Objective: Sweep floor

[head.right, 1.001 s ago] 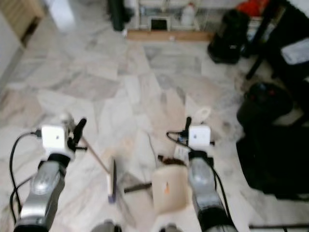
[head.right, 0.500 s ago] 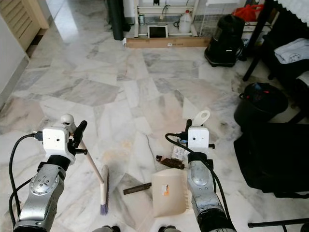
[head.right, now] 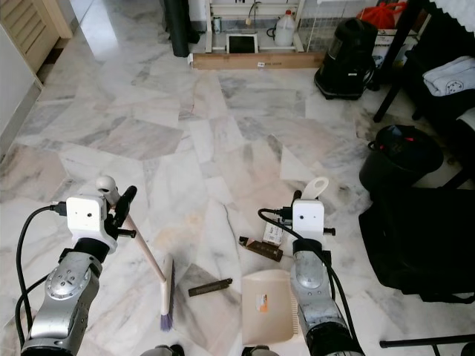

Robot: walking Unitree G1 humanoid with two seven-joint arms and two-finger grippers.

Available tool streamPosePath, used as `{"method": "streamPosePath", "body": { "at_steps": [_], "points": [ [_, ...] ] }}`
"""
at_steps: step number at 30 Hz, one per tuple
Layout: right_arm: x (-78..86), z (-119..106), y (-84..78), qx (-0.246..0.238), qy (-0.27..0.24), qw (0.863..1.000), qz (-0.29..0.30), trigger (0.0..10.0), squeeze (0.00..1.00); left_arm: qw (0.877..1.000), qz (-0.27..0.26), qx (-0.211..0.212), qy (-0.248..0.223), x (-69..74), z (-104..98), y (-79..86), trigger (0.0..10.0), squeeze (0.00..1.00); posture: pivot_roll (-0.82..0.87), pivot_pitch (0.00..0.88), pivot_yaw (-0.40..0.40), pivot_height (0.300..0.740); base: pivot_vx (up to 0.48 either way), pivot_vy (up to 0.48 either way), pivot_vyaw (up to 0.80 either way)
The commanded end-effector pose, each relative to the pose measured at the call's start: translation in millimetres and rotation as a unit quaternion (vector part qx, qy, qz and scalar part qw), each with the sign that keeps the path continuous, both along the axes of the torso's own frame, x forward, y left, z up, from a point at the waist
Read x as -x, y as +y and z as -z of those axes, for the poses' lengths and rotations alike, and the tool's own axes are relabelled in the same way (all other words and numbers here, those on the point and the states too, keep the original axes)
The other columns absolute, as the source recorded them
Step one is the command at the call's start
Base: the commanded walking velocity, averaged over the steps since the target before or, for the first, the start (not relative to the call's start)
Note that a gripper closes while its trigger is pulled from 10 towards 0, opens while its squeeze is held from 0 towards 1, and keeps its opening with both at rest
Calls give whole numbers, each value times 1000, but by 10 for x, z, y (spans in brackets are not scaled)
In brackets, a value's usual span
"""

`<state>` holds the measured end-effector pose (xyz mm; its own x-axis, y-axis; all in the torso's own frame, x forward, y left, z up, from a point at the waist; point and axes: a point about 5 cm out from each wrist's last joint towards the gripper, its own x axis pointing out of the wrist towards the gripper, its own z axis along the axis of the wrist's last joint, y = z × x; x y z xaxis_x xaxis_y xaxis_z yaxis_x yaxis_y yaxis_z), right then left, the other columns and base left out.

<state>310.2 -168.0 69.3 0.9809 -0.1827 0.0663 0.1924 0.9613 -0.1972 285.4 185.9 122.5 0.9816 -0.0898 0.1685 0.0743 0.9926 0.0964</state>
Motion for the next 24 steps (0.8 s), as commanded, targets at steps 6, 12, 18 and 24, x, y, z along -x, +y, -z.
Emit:
{"method": "streamPosePath", "body": {
  "at_steps": [6, 12, 18, 24],
  "points": [
    [30, 56, -13, 5, 3, 1000, 8, 10000, 0, 1000, 11, -3, 2, -10, -19, -2, 10000, 0, 145, 191, 12, 740, 0, 0, 0],
    [32, 12, -11, -3, -26, 1000, 15, 10000, 0, 1000, 14, -7, 3, -8, -22, 13, 10000, 0, 151, 187, 23, 740, 0, 0, 0],
    [34, 101, -10, -2, -9, 1000, 22, 10000, 0, 1000, 18, -11, 2, -15, -42, 33, 10000, 0, 158, 188, 36, 740, 0, 0, 0],
    [90, 283, -36, -37, 41, 997, 45, 10000, 0, 1000, 21, -14, 3, -18, -50, 43, 10000, 0, 165, 188, 43, 740, 0, 0, 0]
  ]
}}
